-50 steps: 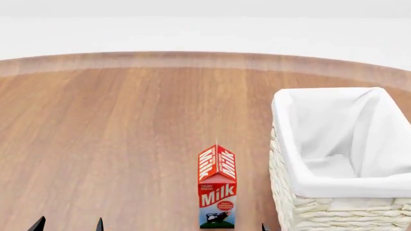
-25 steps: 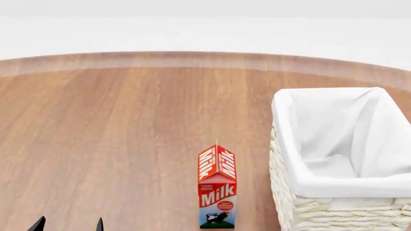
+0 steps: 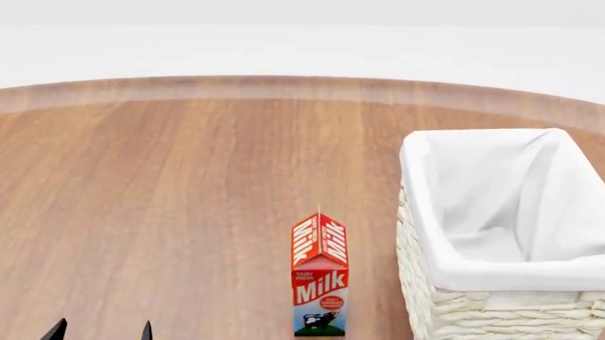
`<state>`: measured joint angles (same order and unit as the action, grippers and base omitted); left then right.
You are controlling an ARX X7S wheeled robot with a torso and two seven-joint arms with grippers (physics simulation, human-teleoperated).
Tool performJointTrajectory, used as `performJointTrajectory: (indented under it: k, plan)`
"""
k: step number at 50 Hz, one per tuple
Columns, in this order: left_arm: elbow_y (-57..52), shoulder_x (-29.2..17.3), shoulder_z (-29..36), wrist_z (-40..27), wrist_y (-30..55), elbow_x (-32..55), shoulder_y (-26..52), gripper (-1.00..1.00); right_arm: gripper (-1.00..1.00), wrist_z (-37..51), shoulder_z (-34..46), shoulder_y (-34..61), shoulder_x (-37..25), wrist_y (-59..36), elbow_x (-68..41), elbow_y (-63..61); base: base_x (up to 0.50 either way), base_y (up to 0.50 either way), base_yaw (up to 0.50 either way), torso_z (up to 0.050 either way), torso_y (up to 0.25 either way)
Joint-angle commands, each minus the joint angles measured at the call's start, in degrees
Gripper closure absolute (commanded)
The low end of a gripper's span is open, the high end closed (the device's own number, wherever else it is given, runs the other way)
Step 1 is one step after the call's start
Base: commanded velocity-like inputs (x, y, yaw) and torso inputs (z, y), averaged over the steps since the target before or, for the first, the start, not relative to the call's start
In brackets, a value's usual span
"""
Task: Pick up the orange juice, and put it in the basket.
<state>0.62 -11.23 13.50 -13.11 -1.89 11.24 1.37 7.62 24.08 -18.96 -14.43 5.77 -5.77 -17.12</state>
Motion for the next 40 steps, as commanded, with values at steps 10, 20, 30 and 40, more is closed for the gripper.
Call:
performJointTrajectory:
  k: [10, 20, 30, 40]
  plan:
    - [0.05, -0.42, 0.54, -0.5, -0.15, 0.42, 0.11, -1.0, -1.0, 0.16, 0.52, 2.31, 0.83, 0.51, -1.18, 3.49, 0.0, 0.0, 0.0, 0.0, 0.0]
    - [0.07, -0.62, 0.8, -0.73, -0.22, 0.62, 0.16, -1.0, -1.0, 0.16, 0.97, 3.69, 1.29, 0.22, -1.7, 4.46, 0.0, 0.0, 0.0, 0.0, 0.0]
    - [0.09, -0.81, 1.04, -0.95, -0.29, 0.81, 0.21, -1.0, -1.0, 0.38, 1.0, 5.28, 1.51, -0.69, -2.27, 5.41, 0.0, 0.0, 0.0, 0.0, 0.0]
    - [0.12, -0.99, 1.28, -1.17, -0.35, 1.0, 0.26, -1.0, -1.0, 0.63, 1.2, 6.59, 1.74, -0.84, -2.42, 7.02, 0.0, 0.0, 0.0, 0.0, 0.0]
